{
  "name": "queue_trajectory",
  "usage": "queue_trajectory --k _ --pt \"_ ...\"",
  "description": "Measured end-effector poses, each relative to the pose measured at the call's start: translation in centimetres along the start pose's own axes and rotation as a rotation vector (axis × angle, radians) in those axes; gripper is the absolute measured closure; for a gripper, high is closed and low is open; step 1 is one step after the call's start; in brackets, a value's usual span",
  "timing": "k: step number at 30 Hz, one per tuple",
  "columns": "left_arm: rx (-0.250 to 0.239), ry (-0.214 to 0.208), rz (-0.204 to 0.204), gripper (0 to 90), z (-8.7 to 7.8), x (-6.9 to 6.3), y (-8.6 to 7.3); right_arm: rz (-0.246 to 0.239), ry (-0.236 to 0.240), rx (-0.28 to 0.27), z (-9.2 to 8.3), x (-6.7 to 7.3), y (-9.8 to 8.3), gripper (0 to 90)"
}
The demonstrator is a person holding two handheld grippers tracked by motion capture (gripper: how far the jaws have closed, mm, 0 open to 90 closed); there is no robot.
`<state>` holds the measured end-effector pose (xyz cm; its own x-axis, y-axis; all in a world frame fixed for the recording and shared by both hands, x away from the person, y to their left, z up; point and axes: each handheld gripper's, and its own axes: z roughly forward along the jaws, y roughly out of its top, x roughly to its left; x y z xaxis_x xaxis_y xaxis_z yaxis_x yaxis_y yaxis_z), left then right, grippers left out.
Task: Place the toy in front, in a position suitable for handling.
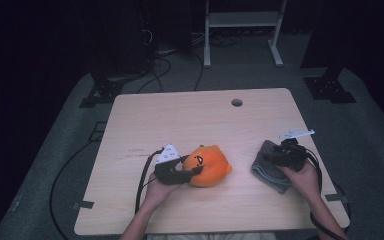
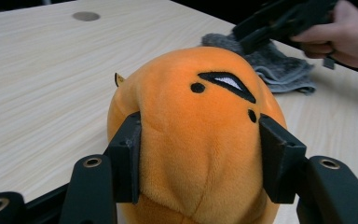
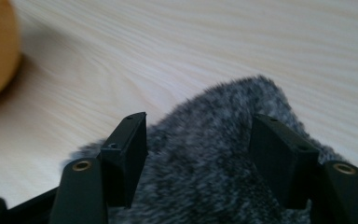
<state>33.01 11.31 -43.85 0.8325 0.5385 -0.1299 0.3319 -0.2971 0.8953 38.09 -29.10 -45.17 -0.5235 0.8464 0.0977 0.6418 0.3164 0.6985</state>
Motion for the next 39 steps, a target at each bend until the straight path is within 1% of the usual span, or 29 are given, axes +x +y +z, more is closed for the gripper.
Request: queue_trajectory --k 2,4,6,8,9,10,12,15,17,19,20,21,22,23,24,25,26,27,28,29,30,32,34,35,37,39 --pt "0.000 0.000 0.009 41.6 0.1 -0.2 -0.1 0.004 -0.011 0.021 0.6 -0.1 -0.2 38.2" --pt "-0.008 -0.003 0.000 41.1 0.1 -0.2 -0.3 0.011 -0.030 0.055 1.2 0.0 -0.4 41.4" --pt "-0.007 -0.010 -0.003 39.9 0.0 -0.1 -0.6 -0.001 -0.051 0.064 1.6 0.3 -0.5 44.2" --pt "-0.005 -0.012 -0.015 36.0 -0.1 0.0 -0.7 -0.020 -0.074 0.069 1.7 0.7 -0.5 54.6" --pt "-0.006 -0.015 -0.023 33.5 -0.2 0.2 -0.7 -0.037 -0.072 0.069 1.7 0.9 -0.5 60.2" --pt "-0.005 -0.011 -0.029 29.3 -0.2 0.2 -0.7 -0.043 -0.063 0.070 1.7 1.1 -0.6 66.7" --pt "-0.006 -0.005 -0.041 19.8 -0.4 0.3 -0.6 -0.043 -0.044 0.068 1.6 1.2 -0.7 74.5" --pt "-0.015 0.003 -0.043 13.8 -1.1 0.3 -0.5 -0.031 -0.027 0.073 1.5 1.2 -0.6 77.7" --pt "-0.018 0.002 -0.051 12.4 -1.5 0.4 -0.6 -0.038 -0.007 0.063 1.2 1.7 -0.6 78.0" --pt "-0.011 0.003 -0.050 14.6 -1.7 0.6 -0.8 -0.082 0.041 0.013 0.5 2.9 -0.4 78.0" --pt "-0.006 -0.007 -0.048 19.1 -1.8 0.7 -1.0 -0.102 0.080 -0.022 0.0 3.7 -0.2 78.0" --pt "-0.005 -0.012 -0.046 23.7 -1.7 0.8 -1.1 -0.123 0.123 -0.058 -0.6 4.6 0.0 78.0" --pt "-0.005 -0.012 -0.046 25.7 -1.7 0.8 -1.2 -0.151 0.156 -0.091 -1.1 5.7 0.3 77.9" --pt "-0.005 -0.014 -0.047 29.5 -1.6 0.9 -1.2 -0.177 0.189 -0.121 -1.7 6.7 0.7 77.9" --pt "-0.001 -0.014 -0.046 30.6 -1.5 0.9 -1.2 -0.206 0.221 -0.154 -2.1 7.8 1.0 77.9" --pt "0.004 -0.009 -0.035 32.5 -1.5 0.8 -1.2 -0.225 0.244 -0.175 -2.5 8.6 1.3 77.8" --pt "0.006 -0.006 -0.029 34.2 -1.4 0.7 -1.2 -0.249 0.279 -0.205 -2.9 9.8 1.7 77.8" --pt "0.008 -0.006 -0.024 35.1 -1.3 0.6 -1.3 -0.265 0.300 -0.215 -3.0 10.4 1.9 77.8" --pt "0.006 -0.008 -0.020 35.8 -1.2 0.5 -1.4 -0.292 0.312 -0.221 -3.0 11.3 2.1 77.7" --pt "0.006 -0.002 -0.017 36.6 -1.1 0.5 -1.4 -0.321 0.314 -0.220 -2.9 12.2 2.3 77.7" --pt "0.006 -0.001 -0.014 37.2 -1.1 0.4 -1.4 -0.341 0.315 -0.218 -2.7 12.7 2.4 77.6" --pt "0.010 0.004 -0.005 38.3 -1.0 0.4 -1.4 -0.362 0.307 -0.203 -2.1 13.4 2.4 77.6" --pt "0.016 0.006 0.002 38.5 -1.0 0.4 -1.4 -0.370 0.295 -0.180 -1.3 13.5 2.1 77.4" --pt "0.017 0.005 0.004 38.7 -1.0 0.4 -1.4 -0.365 0.290 -0.176 -1.1 13.4 1.9 77.5" --pt "0.019 0.003 0.000 38.9 -1.0 0.6 -1.4 -0.352 0.287 -0.167 -0.9 12.9 1.6 77.6" --pt "0.020 -0.001 -0.009 39.0 -1.0 0.7 -1.4 -0.338 0.263 -0.152 -0.9 12.3 1.2 77.6"
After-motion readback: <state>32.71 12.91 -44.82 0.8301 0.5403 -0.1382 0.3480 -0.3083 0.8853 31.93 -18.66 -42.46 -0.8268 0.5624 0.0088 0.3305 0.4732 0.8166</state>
